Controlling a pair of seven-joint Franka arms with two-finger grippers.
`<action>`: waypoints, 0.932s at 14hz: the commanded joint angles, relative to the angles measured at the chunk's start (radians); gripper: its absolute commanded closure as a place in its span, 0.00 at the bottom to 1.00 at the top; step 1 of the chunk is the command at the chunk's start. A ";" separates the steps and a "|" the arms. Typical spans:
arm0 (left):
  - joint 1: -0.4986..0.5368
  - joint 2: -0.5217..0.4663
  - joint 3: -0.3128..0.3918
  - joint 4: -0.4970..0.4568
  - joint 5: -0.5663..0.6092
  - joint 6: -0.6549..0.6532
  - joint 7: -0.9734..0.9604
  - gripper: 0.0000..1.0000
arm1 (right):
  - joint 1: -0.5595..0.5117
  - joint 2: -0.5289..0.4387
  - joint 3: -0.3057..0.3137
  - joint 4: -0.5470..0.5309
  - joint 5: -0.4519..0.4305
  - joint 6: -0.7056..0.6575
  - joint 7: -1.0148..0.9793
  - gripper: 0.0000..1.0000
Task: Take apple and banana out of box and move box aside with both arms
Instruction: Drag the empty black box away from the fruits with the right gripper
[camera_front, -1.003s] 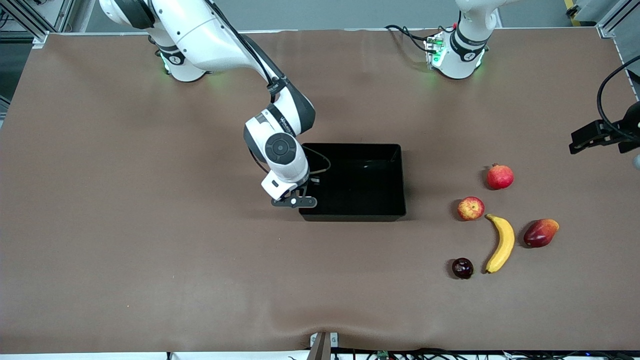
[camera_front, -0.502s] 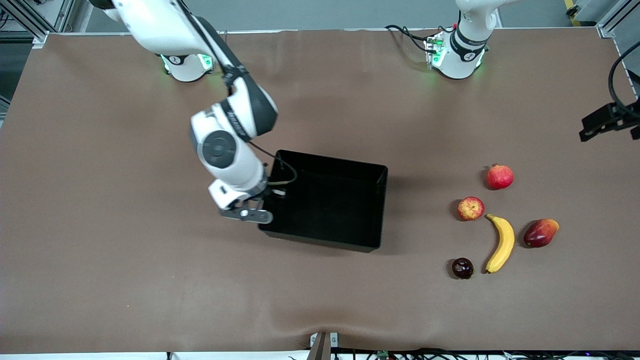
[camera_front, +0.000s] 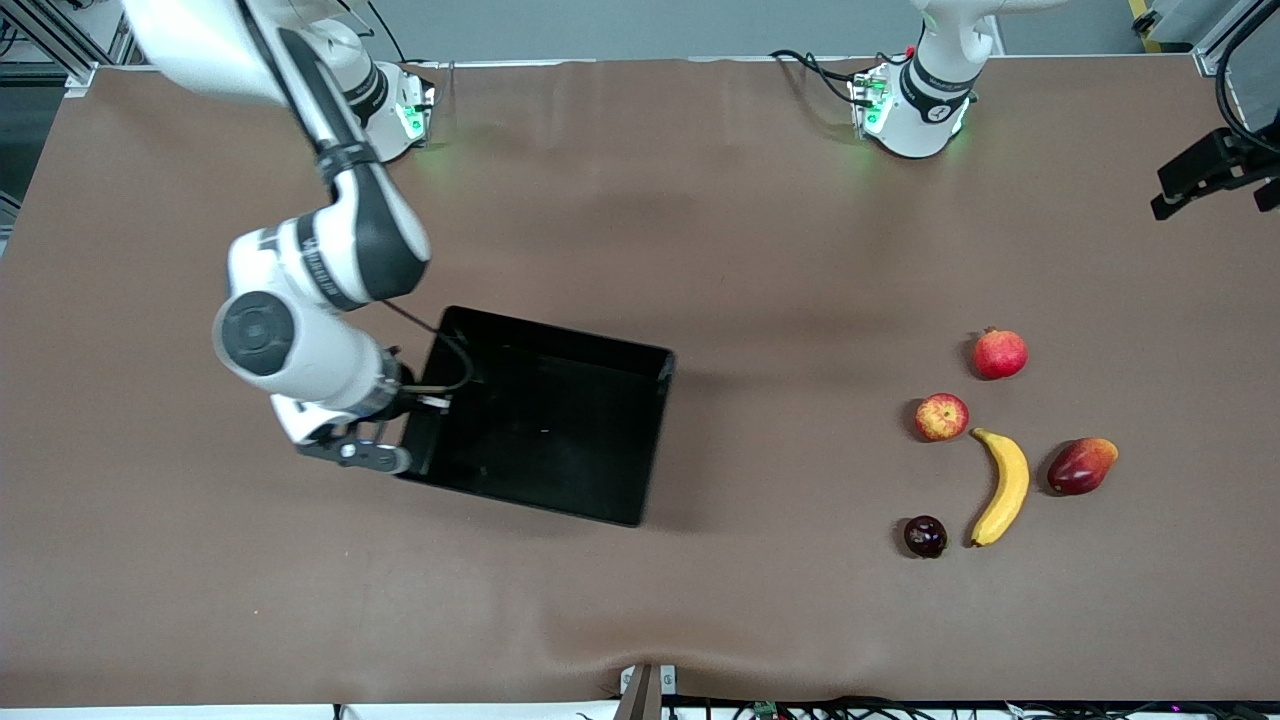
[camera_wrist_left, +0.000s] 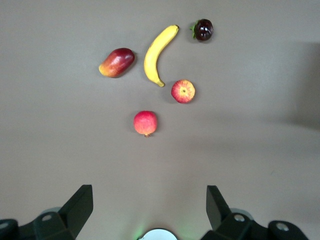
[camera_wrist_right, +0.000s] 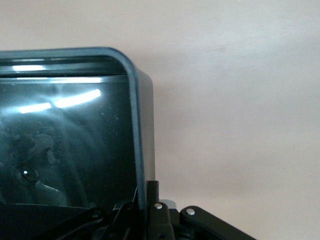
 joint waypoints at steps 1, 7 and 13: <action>-0.083 -0.059 0.085 -0.066 -0.016 -0.003 -0.008 0.00 | -0.092 -0.097 0.022 -0.111 0.003 0.011 -0.095 1.00; -0.071 -0.060 0.081 -0.067 -0.014 -0.003 0.007 0.00 | -0.331 -0.088 0.023 -0.145 0.000 0.014 -0.403 1.00; -0.068 -0.048 0.085 -0.070 -0.005 -0.002 0.005 0.00 | -0.537 0.021 0.022 -0.144 0.000 0.164 -0.679 1.00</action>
